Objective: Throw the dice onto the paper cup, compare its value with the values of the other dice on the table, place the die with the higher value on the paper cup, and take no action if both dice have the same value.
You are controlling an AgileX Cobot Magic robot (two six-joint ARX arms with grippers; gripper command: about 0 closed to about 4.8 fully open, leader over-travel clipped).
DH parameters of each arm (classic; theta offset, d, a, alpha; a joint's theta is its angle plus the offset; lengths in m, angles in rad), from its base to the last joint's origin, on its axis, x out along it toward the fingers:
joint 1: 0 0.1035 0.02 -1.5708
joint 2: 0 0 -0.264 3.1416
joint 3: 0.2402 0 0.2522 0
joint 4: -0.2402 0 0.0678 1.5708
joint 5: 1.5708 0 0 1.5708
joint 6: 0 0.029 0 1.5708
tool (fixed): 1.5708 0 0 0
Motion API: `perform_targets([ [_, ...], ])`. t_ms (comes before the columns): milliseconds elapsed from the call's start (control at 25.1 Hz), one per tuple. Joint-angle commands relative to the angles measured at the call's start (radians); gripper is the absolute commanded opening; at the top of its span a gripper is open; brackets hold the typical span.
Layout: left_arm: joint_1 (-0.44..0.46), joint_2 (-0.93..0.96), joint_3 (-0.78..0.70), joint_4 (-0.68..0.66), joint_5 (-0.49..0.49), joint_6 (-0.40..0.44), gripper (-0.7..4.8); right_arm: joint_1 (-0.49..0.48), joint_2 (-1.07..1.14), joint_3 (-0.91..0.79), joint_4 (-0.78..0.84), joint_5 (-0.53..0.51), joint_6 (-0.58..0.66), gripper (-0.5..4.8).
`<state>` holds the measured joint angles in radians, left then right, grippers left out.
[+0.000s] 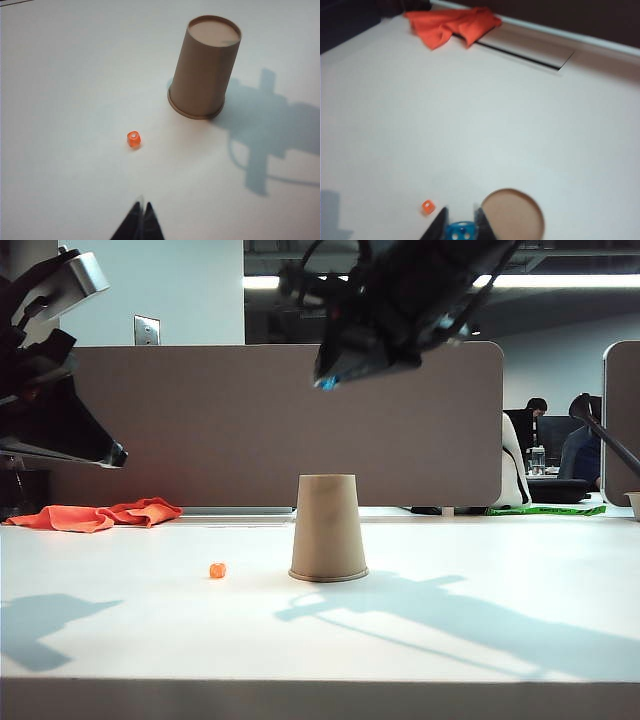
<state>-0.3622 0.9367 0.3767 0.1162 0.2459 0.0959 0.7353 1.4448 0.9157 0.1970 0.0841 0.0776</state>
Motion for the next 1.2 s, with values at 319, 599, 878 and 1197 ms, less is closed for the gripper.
perform_targets([
  [319, -0.002, -0.002, 0.004, 0.012, 0.002, -0.002, -0.05, 0.007, 0.064, 0.003, 0.047, -0.034, -0.011, 0.53],
  [599, -0.002, -0.002, 0.004, 0.013, 0.002, 0.000, -0.05, 0.006, 0.084, 0.003, 0.053, -0.030, -0.056, 0.53],
  [878, -0.002, -0.002, 0.004, 0.012, 0.002, 0.000, -0.05, 0.004, 0.109, 0.003, 0.073, 0.015, -0.082, 0.53],
  [1197, -0.002, -0.002, 0.004, 0.013, 0.002, 0.000, -0.05, -0.010, 0.124, 0.003, 0.102, 0.029, -0.082, 0.53],
])
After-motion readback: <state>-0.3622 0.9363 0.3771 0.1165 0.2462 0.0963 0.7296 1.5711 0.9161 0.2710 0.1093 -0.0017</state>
